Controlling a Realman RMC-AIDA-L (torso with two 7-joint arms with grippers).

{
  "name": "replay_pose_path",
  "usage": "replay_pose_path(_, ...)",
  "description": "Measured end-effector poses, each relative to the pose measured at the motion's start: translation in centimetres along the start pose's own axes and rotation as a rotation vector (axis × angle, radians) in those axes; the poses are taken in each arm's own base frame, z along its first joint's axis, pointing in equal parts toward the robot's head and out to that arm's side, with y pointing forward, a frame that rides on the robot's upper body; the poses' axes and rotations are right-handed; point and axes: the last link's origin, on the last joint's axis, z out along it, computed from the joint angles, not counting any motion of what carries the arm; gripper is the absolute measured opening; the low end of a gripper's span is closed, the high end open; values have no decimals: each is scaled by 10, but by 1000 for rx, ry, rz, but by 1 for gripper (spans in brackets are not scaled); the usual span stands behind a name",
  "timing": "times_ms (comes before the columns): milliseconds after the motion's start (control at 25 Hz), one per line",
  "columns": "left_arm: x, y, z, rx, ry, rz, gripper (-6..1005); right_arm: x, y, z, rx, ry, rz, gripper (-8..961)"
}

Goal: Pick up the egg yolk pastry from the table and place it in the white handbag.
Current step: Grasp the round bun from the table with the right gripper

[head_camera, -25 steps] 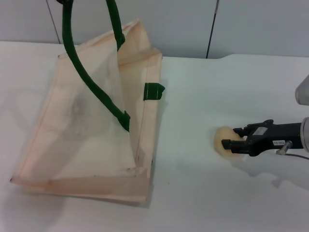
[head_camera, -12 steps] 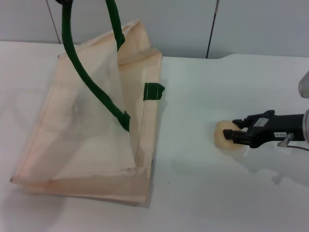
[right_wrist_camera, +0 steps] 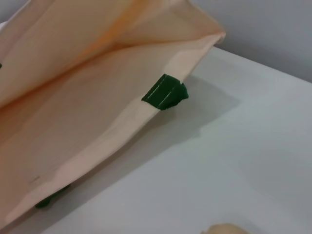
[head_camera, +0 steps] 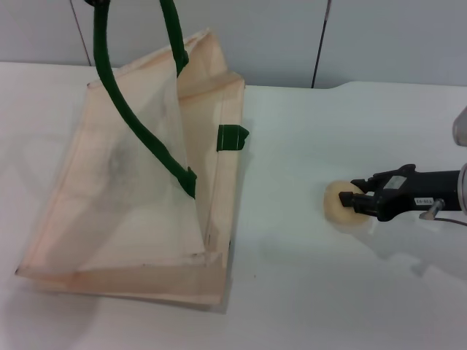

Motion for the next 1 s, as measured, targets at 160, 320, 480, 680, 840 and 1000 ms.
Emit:
replay_pose_path(160, 0, 0, 0, 1, 1, 3, 129, -7, 0, -2, 0, -22, -11, 328)
replay_pose_path(320, 0, 0, 0, 1, 2, 4, 130, -19, 4, -4, -15, -61, -35, 295)
replay_pose_path(480, 0, 0, 0, 1, 2, 5, 131, -24, 7, -5, -38, -93, -47, 258)
replay_pose_path(680, 0, 0, 1, 1, 2, 5, 132, -34, 11, -9, -65, -158, -69, 203)
replay_pose_path(840, 0, 0, 0, 2, 3, 6, 133, -40, 13, -11, -76, -185, -88, 177)
replay_pose_path(1000, 0, 0, 0, 1, 4, 6, 134, -36, 11, -11, -68, -180, -80, 159)
